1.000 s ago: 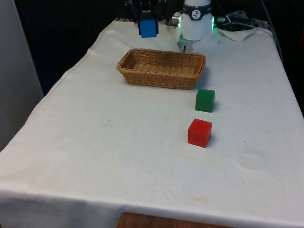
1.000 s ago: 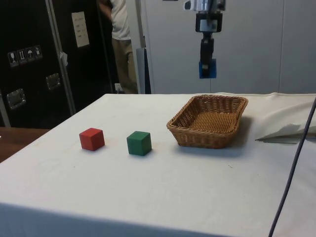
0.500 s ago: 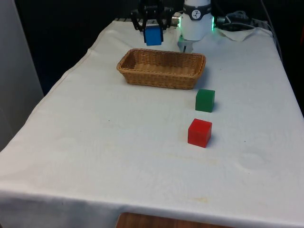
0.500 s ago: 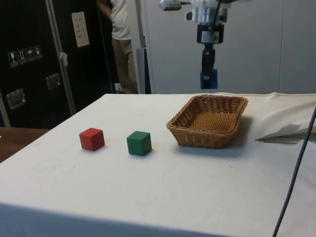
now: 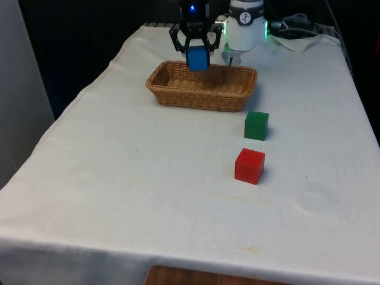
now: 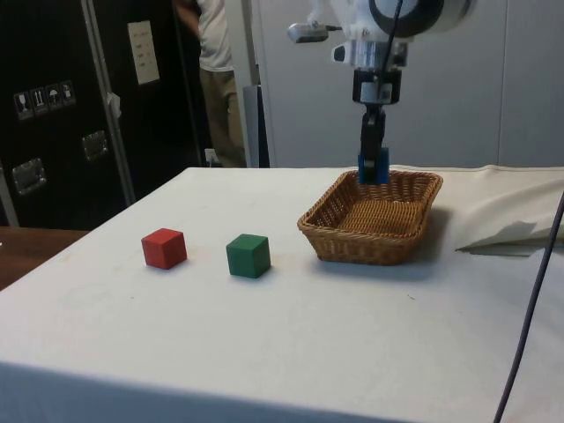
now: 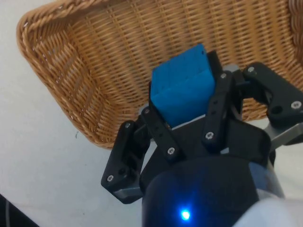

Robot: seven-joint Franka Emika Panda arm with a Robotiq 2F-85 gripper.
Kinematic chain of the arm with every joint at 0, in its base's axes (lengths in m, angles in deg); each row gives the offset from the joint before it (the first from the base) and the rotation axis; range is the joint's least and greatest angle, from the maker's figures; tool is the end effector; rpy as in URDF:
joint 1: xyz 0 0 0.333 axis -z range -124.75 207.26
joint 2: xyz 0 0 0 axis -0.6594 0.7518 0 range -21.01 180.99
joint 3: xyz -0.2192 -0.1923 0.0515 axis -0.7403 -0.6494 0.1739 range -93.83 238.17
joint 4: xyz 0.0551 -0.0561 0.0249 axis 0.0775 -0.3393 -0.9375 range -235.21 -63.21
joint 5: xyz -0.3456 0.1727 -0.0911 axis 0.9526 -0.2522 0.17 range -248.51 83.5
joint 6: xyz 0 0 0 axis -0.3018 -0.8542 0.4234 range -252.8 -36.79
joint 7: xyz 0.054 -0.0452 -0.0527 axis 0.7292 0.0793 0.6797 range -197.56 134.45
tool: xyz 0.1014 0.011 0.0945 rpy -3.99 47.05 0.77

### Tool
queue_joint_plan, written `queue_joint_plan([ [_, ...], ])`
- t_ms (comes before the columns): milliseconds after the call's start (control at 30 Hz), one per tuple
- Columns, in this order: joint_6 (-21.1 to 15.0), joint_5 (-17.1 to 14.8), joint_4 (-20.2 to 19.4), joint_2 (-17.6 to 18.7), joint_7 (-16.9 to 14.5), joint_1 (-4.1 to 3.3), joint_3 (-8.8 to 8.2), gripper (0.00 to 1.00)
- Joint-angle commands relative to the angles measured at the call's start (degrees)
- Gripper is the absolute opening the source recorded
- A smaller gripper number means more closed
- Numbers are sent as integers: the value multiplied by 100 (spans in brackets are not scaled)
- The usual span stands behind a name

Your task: Pick up the blue cube and place it into the basket.

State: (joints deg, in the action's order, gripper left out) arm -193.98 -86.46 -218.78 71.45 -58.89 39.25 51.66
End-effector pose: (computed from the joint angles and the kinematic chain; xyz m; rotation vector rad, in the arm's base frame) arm 0.3783 -0.1197 0.2041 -3.0887 -0.1445 -0.1620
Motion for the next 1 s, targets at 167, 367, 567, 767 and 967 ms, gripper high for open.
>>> queue_joint_plan([
  [167,-355,-539,-80,286,-275,-109,97,0],
  [367,-498,-814,-69,521,-407,-109,212,0],
  [567,-670,-1060,-63,785,-487,-86,361,0],
  [767,-865,-1175,-52,1043,-470,-52,498,0],
  [967,-928,-1100,-23,1186,-413,-29,516,0],
])
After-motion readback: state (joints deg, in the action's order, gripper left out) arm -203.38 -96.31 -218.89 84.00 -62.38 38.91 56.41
